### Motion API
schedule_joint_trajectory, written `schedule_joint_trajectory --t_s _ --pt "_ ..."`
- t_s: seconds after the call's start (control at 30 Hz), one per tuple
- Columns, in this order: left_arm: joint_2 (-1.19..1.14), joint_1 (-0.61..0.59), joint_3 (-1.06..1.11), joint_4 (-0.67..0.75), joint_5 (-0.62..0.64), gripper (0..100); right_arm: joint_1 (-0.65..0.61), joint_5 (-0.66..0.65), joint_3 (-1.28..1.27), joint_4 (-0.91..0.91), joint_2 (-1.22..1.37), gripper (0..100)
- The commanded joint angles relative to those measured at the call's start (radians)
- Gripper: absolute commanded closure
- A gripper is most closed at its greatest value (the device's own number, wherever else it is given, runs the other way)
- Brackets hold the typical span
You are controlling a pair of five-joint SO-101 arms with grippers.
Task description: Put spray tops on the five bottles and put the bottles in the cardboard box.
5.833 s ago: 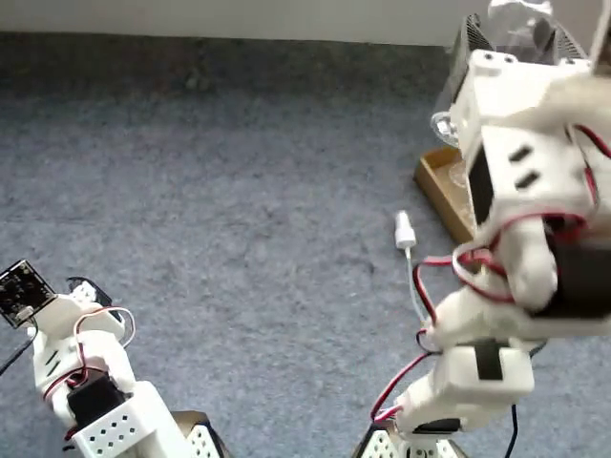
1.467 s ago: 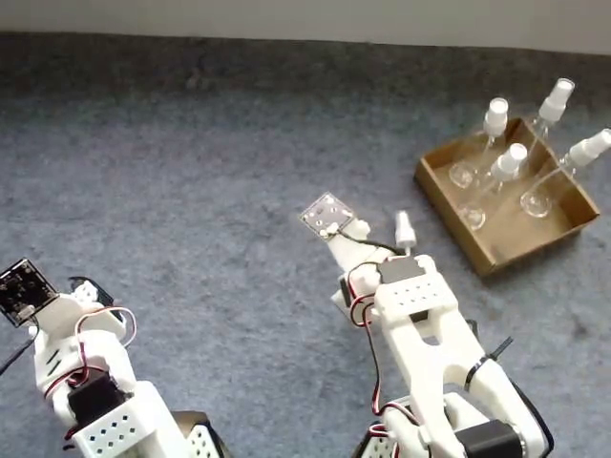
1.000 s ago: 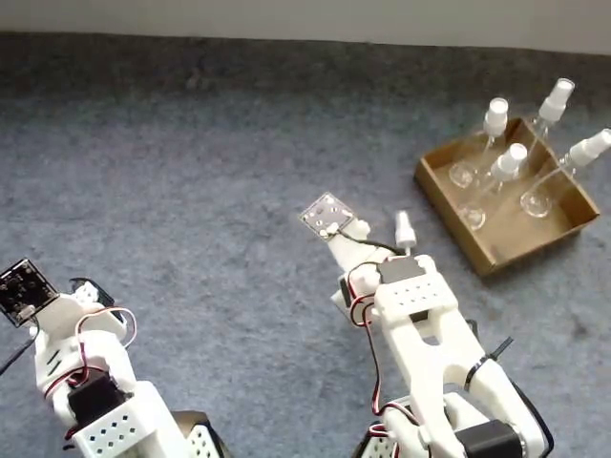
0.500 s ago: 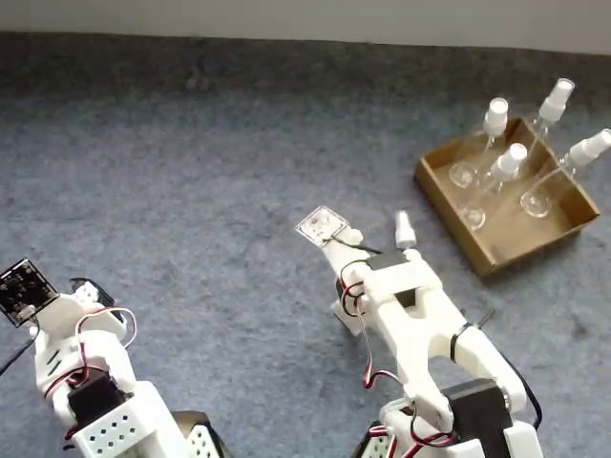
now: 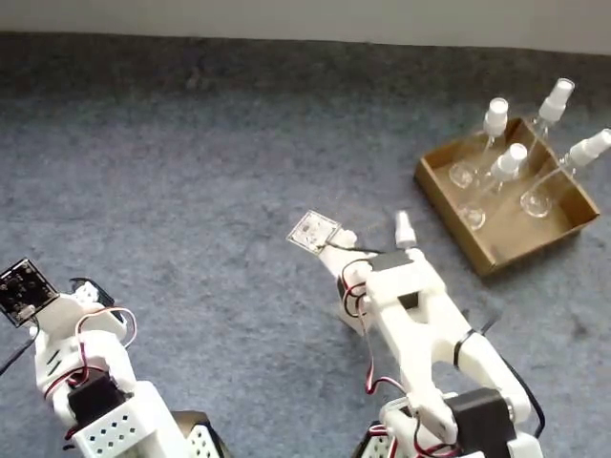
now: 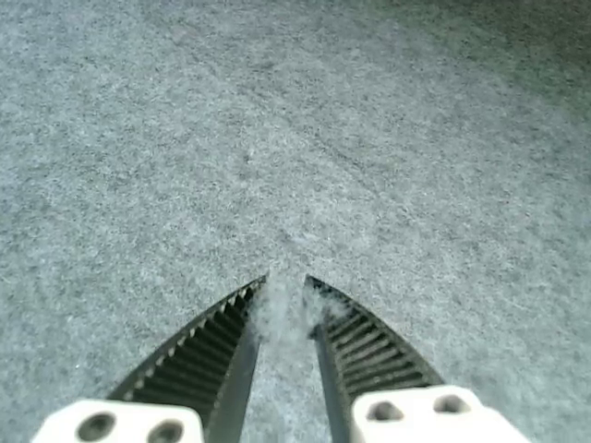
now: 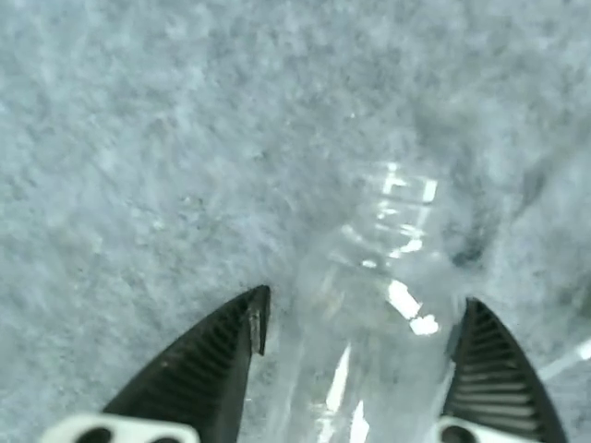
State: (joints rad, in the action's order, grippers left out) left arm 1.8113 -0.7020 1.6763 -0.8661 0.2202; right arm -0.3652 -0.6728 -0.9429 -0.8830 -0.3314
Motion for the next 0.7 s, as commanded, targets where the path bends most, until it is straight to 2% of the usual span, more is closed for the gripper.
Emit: schedule_joint_trajectory --t_s 0.0,0.5,0.67 --pt "0.005 0.018 0.019 0.0 -0.017 96 -0.002 -0.009 0.047 -0.015 -0.093 68.5" --pt "0.005 0.018 0.019 -0.003 -0.017 96 -0.004 -0.06 0.039 -0.013 -0.059 68.0" --pt "0.005 0.018 0.019 -0.003 -0.017 96 -0.004 -0.061 0.039 -0.013 -0.058 75.4"
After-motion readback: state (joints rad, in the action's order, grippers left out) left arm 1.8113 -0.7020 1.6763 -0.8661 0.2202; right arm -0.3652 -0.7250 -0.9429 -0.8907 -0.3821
